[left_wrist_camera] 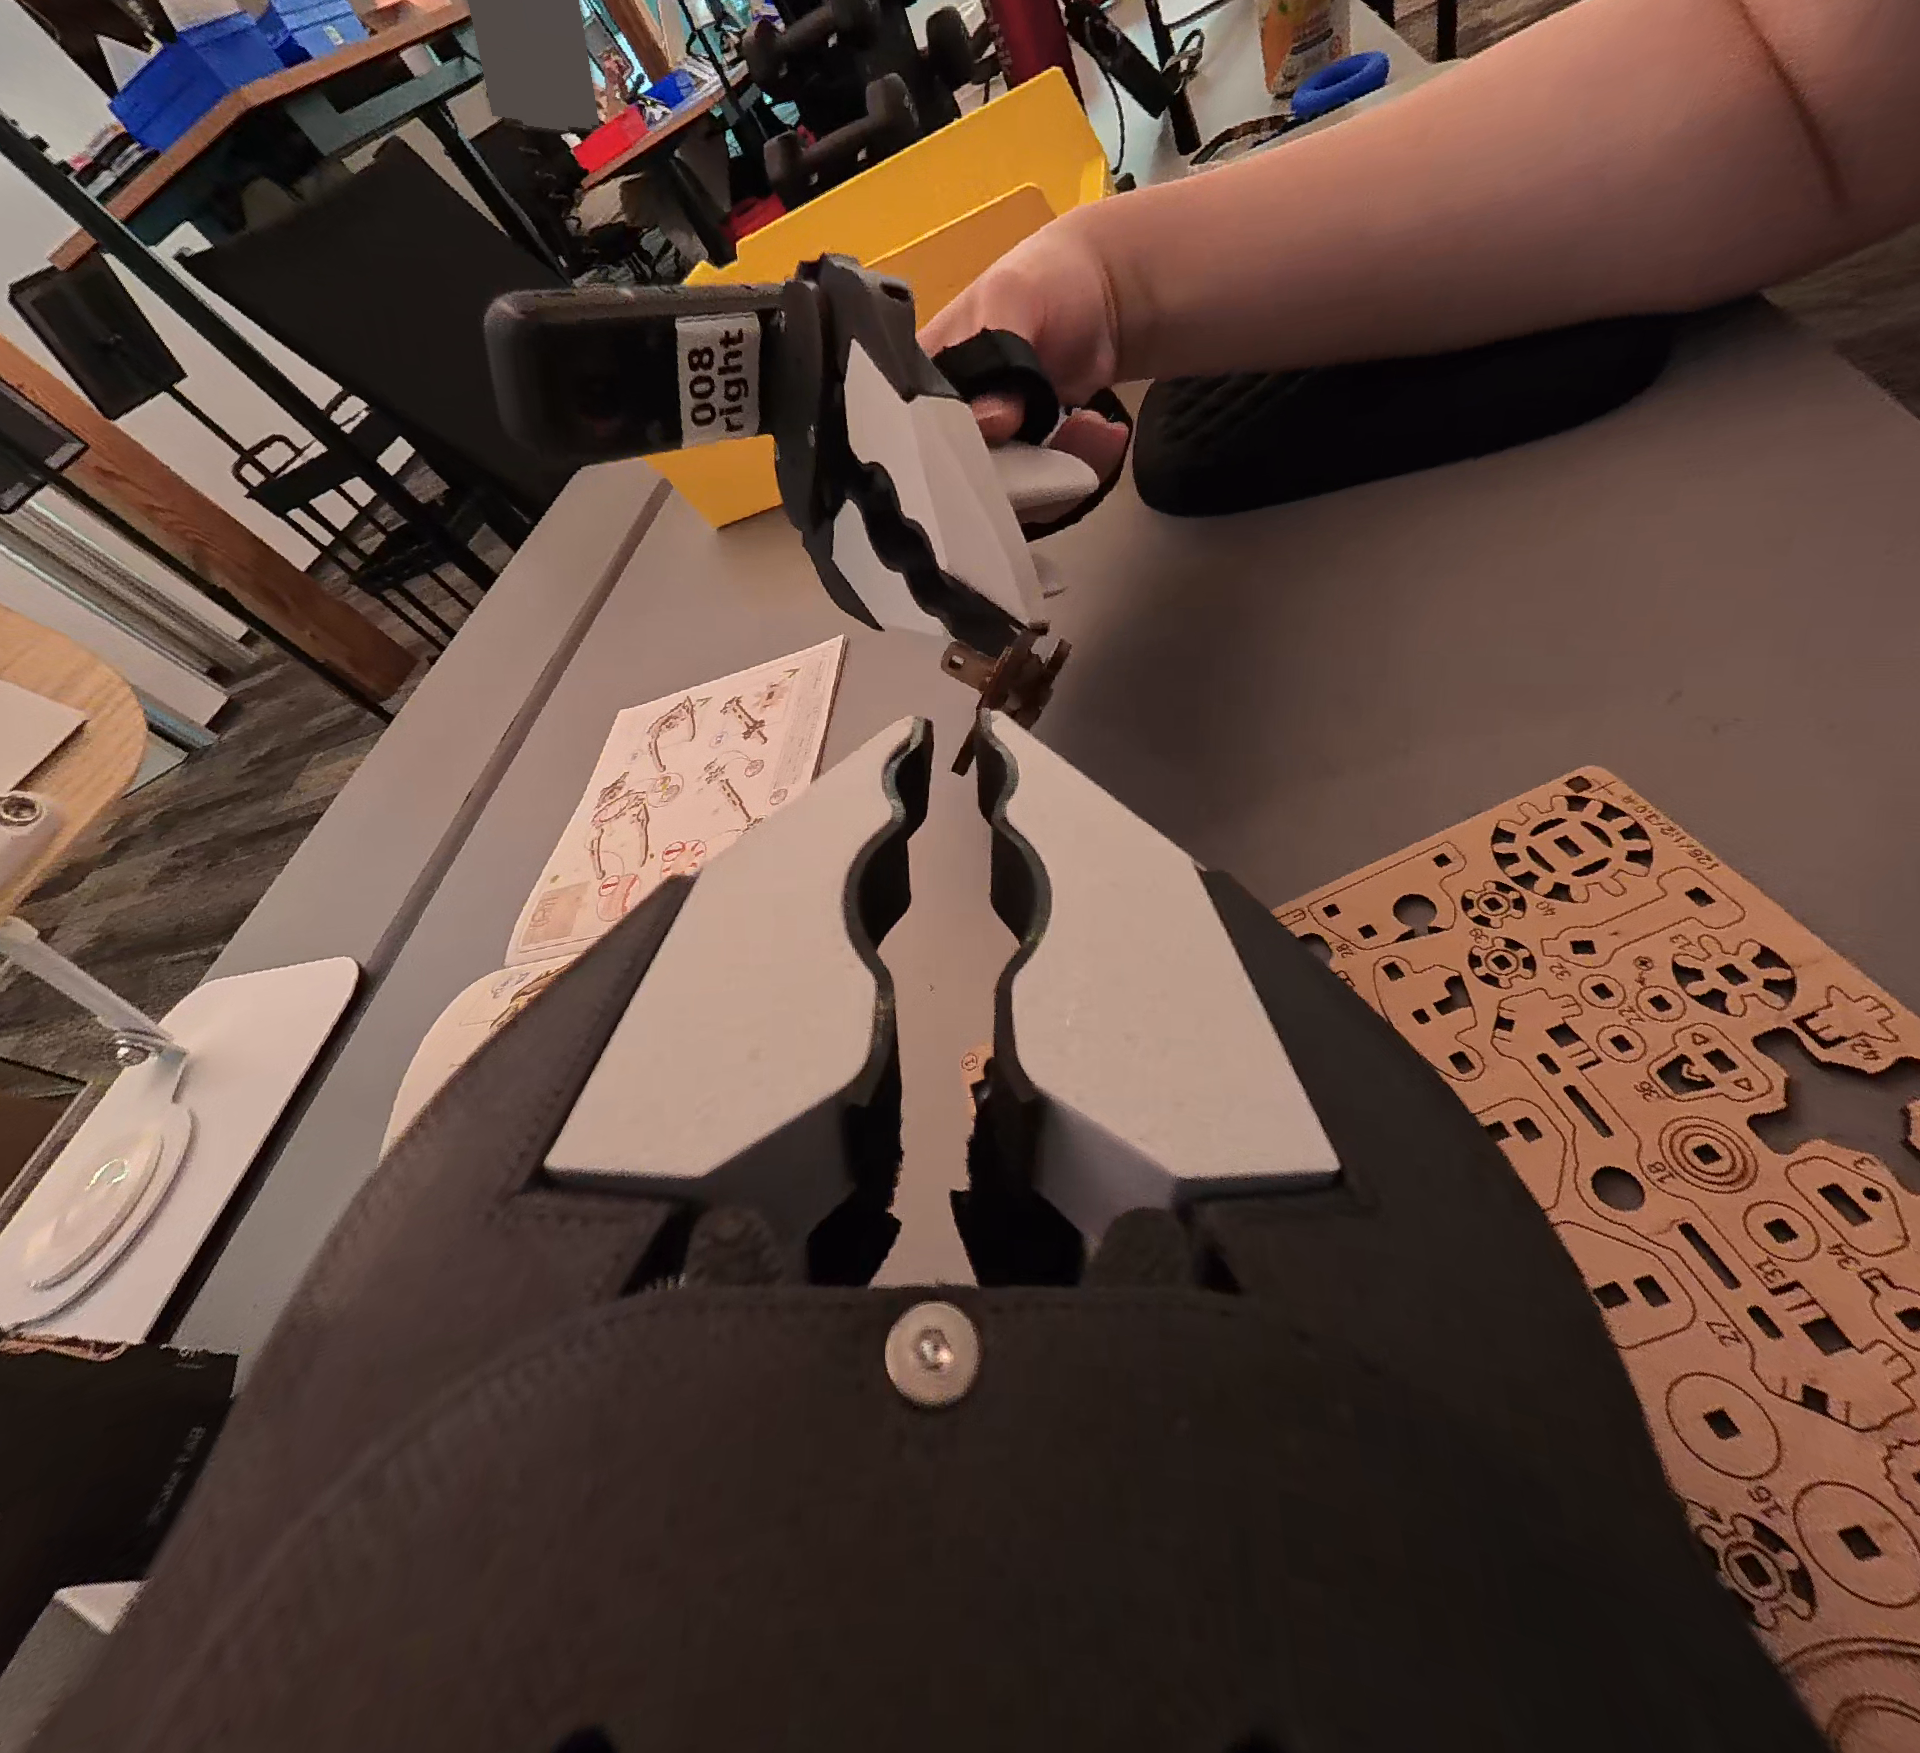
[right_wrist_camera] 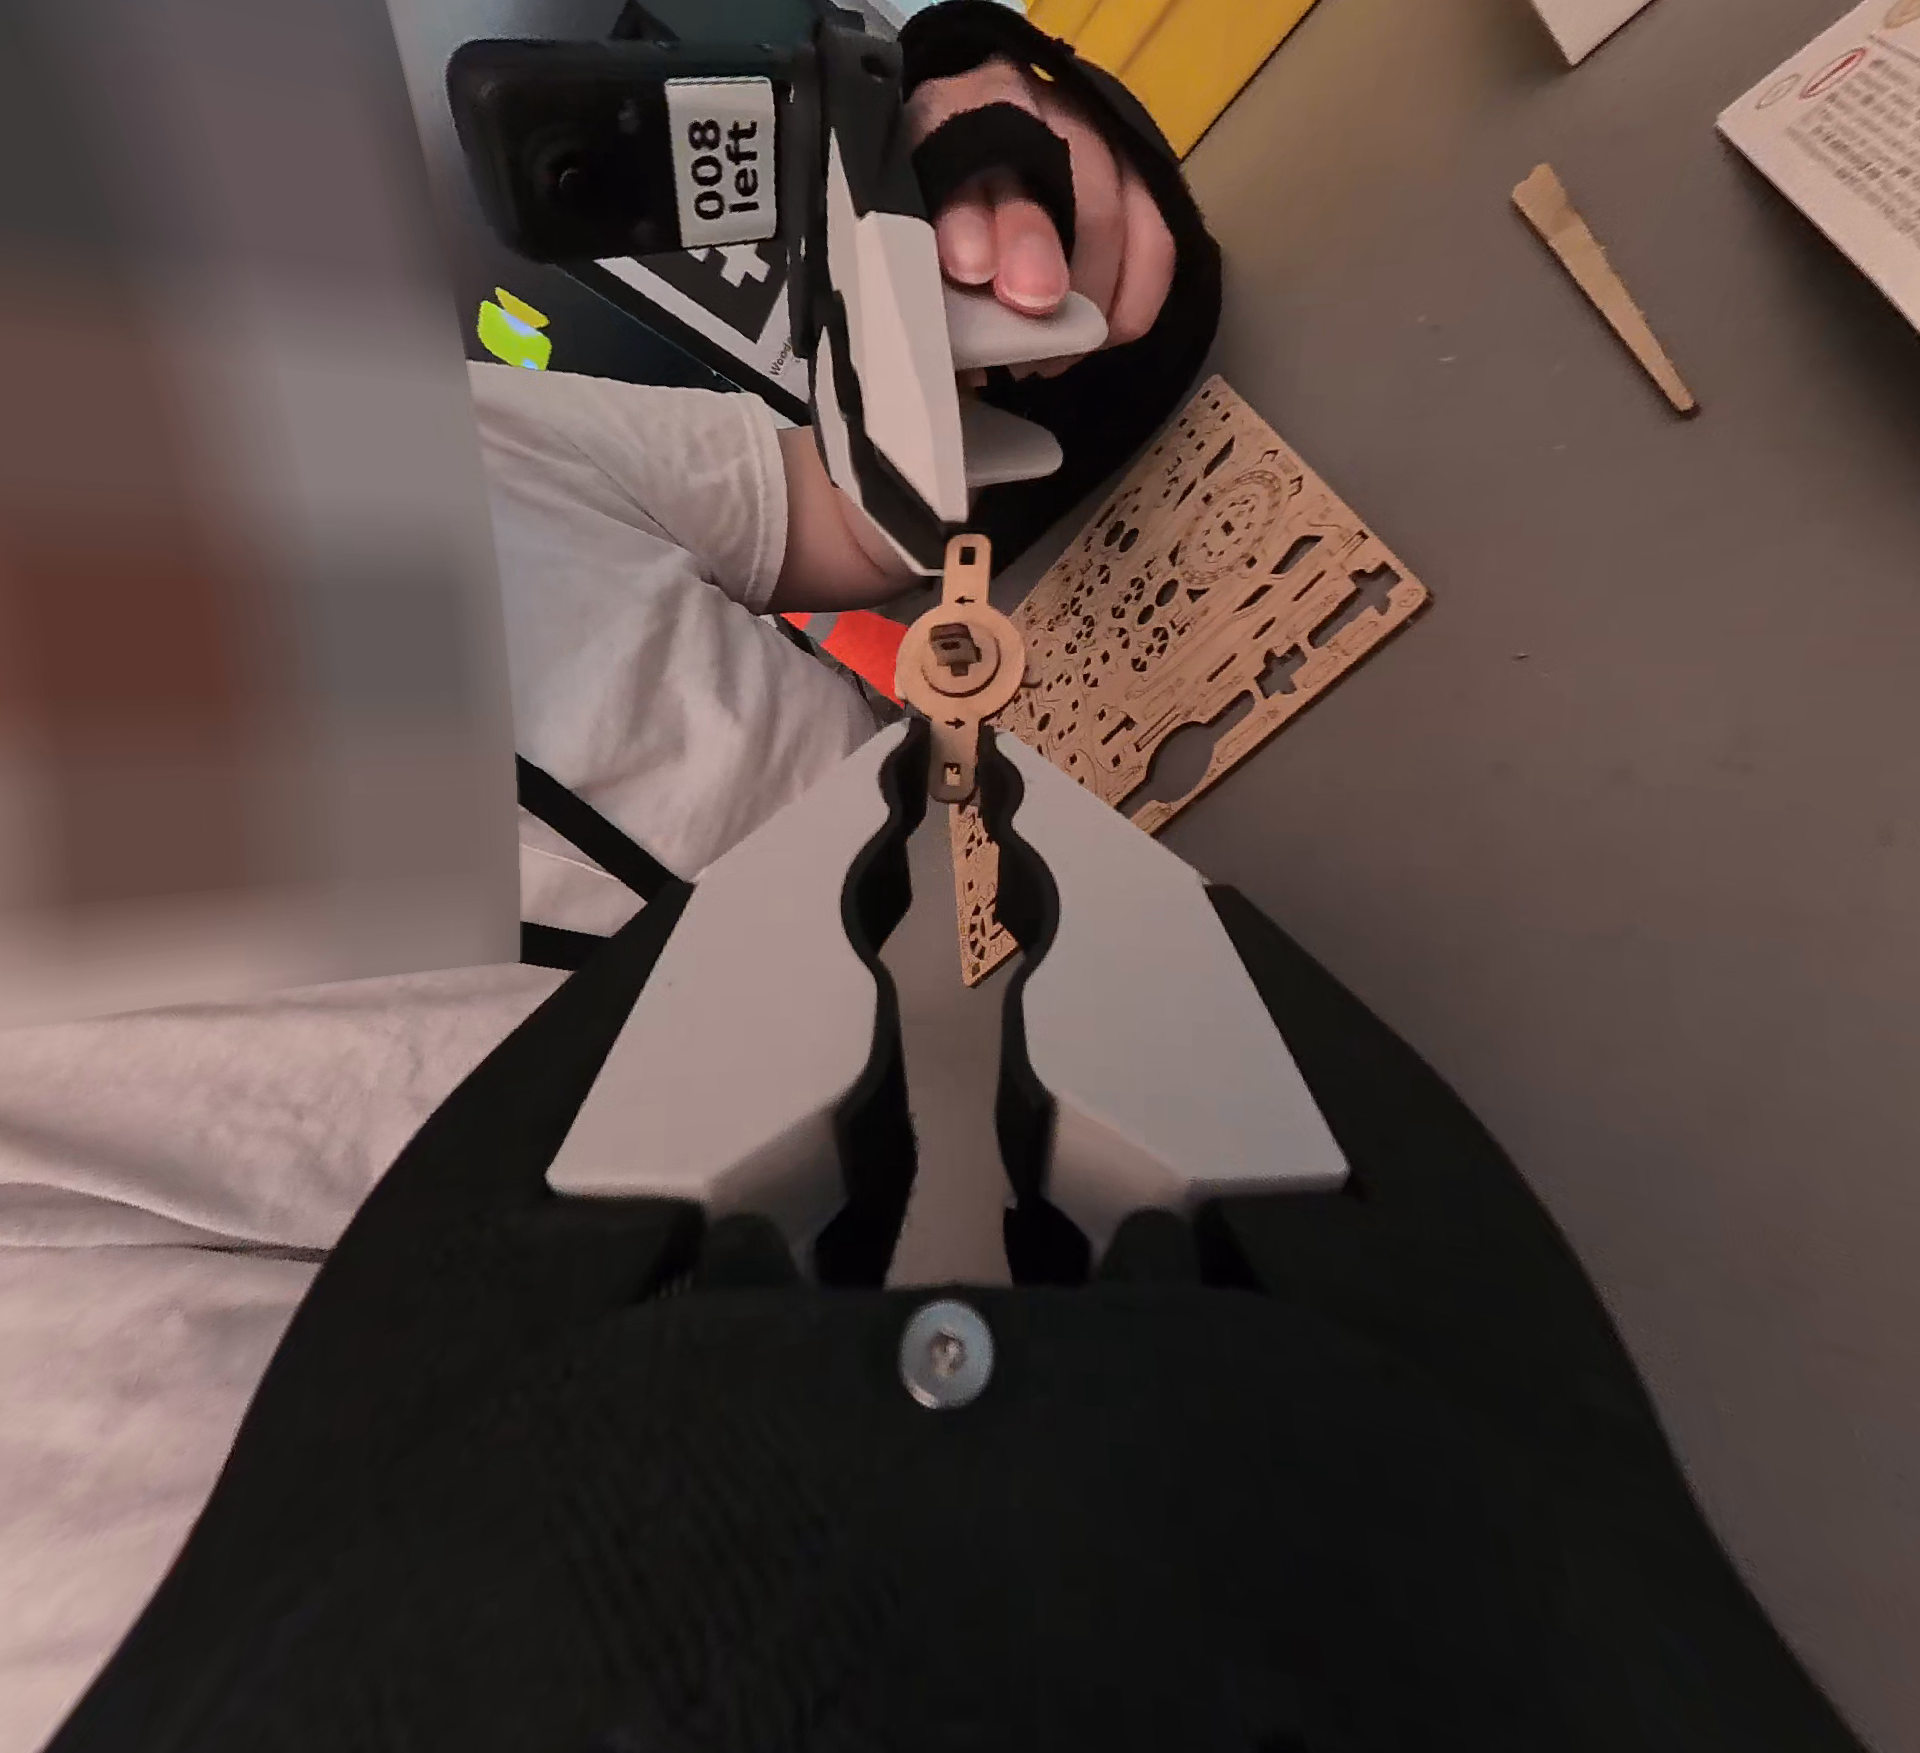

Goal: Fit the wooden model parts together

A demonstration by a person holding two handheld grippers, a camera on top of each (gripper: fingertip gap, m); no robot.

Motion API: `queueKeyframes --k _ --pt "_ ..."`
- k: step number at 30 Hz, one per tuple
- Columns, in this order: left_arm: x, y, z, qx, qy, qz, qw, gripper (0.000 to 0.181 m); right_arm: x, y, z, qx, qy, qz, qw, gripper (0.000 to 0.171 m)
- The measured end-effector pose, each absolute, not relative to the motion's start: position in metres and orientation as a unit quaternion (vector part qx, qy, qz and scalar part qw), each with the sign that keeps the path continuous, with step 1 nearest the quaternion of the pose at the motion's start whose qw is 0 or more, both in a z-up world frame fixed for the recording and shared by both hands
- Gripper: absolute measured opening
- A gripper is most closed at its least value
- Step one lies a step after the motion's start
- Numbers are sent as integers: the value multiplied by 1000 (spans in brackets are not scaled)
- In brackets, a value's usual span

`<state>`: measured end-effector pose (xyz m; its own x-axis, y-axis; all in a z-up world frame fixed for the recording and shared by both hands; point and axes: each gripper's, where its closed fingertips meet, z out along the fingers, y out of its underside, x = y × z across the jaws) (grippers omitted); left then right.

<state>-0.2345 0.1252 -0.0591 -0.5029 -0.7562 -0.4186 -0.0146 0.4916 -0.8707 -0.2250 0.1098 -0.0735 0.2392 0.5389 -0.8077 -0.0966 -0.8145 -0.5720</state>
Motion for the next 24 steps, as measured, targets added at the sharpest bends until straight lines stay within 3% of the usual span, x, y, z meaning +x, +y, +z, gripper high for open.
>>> queueKeyframes --k 24 --pt "-241 120 -69 -259 765 -457 372 12 -223 108 -72 -723 -104 645 225 7"
